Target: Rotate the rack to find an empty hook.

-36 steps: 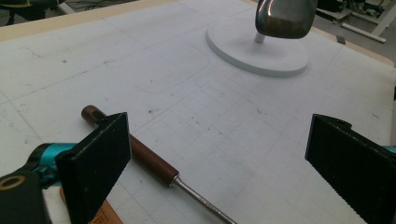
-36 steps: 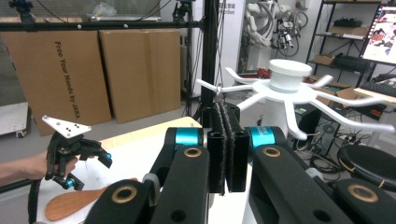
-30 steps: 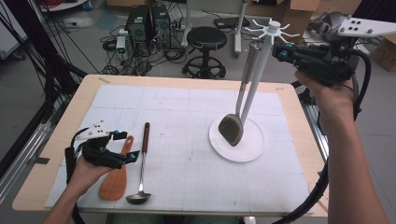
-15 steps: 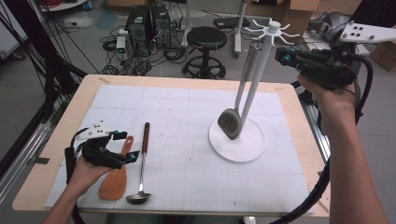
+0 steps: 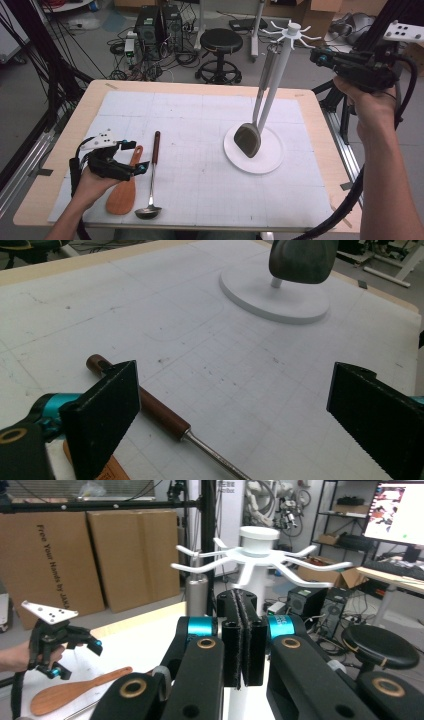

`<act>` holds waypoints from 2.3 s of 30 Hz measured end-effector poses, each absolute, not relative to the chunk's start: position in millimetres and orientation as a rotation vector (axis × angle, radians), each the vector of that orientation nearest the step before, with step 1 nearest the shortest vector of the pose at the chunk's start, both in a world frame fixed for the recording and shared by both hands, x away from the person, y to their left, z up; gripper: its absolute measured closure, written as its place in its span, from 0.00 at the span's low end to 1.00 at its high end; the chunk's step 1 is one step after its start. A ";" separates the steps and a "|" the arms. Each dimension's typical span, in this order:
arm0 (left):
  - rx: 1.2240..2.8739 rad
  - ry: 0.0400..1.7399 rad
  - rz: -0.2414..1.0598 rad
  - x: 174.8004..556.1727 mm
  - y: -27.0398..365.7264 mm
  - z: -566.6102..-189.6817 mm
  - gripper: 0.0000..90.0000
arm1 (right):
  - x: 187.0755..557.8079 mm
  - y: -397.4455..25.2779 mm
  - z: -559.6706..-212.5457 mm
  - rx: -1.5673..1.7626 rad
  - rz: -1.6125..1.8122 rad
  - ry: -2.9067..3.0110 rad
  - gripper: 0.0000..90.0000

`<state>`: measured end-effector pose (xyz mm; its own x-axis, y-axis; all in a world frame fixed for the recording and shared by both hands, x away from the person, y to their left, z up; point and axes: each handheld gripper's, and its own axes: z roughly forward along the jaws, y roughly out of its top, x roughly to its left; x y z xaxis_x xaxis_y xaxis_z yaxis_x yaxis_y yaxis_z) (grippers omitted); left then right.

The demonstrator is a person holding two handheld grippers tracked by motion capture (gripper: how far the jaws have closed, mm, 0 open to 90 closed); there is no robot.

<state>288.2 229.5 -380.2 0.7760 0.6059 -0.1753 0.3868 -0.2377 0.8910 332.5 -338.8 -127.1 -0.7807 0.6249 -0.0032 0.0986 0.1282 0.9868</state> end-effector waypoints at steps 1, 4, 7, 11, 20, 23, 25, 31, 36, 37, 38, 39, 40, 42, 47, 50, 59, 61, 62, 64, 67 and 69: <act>1.863 0.760 0.248 288.2 229.4 -380.3 0.08 | 333.3 -340.2 -126.6 0.704 1.698 1.990 0.99; 1.863 0.762 0.248 288.2 229.5 -380.2 0.08 | 335.7 -341.8 -124.6 0.706 1.708 1.981 1.00; 1.865 0.761 0.249 288.3 229.5 -380.3 0.08 | 336.4 -338.0 -122.7 0.692 1.707 1.986 0.99; 1.863 0.761 0.249 288.2 229.3 -380.3 0.08 | 335.0 -329.9 -122.0 0.676 1.703 1.993 0.99; 1.861 0.761 0.249 288.1 229.6 -380.2 0.09 | 330.3 -306.8 -119.6 0.631 1.671 2.019 1.00; 1.860 0.762 0.249 288.1 229.7 -380.2 0.09 | 329.4 -300.1 -118.9 0.623 1.659 2.022 1.00; 1.862 0.761 0.249 288.1 229.7 -380.2 0.09 | 329.4 -297.3 -119.1 0.624 1.656 2.020 0.99; 1.861 0.760 0.247 288.0 229.7 -380.2 0.09 | 328.3 -292.7 -121.3 0.614 1.667 2.023 0.99; 1.864 0.757 0.252 288.3 230.6 -380.0 0.09 | 323.9 -291.6 -125.9 0.598 1.696 2.028 0.98; 1.865 0.756 0.253 288.4 230.6 -380.1 0.09 | 322.2 -291.1 -127.6 0.596 1.699 2.029 0.97; 1.866 0.756 0.252 288.4 230.6 -380.2 0.09 | 320.8 -290.4 -129.7 0.592 1.706 2.033 0.96; 1.866 0.756 0.253 288.5 230.4 -380.4 0.09 | 320.1 -289.9 -132.0 0.581 1.707 2.034 0.95; 1.869 0.756 0.251 288.6 230.4 -380.6 0.09 | 318.9 -289.1 -134.5 0.579 1.713 2.040 0.94; 1.866 0.759 0.251 288.5 230.5 -380.9 0.09 | 317.1 -288.1 -140.2 0.579 1.721 2.049 0.92; 1.867 0.761 0.255 288.3 231.8 -381.4 0.10 | 313.7 -286.7 -153.9 0.573 1.749 2.063 0.90; 1.870 0.760 0.260 289.2 233.4 -381.8 0.10 | 311.3 -285.1 -163.0 0.574 1.758 2.064 0.85; 1.862 0.767 0.268 288.2 236.9 -381.7 0.14 | 312.1 -275.0 -199.3 0.612 1.751 2.098 0.74; 1.866 0.769 0.272 288.6 237.2 -382.0 0.14 | 312.6 -273.4 -205.1 0.610 1.746 2.104 0.72; 1.869 0.768 0.273 288.7 237.3 -382.0 0.14 | 312.5 -272.5 -208.1 0.615 1.740 2.107 0.70; 1.871 0.766 0.273 288.7 237.0 -382.3 0.15 | 312.6 -271.2 -213.7 0.628 1.732 2.115 0.67; 1.876 0.761 0.269 288.7 237.0 -382.4 0.16 | 312.0 -270.4 -222.2 0.648 1.734 2.112 0.62; 1.875 0.762 0.272 288.2 236.7 -382.4 0.17 | 311.6 -270.2 -227.9 0.667 1.740 2.111 0.60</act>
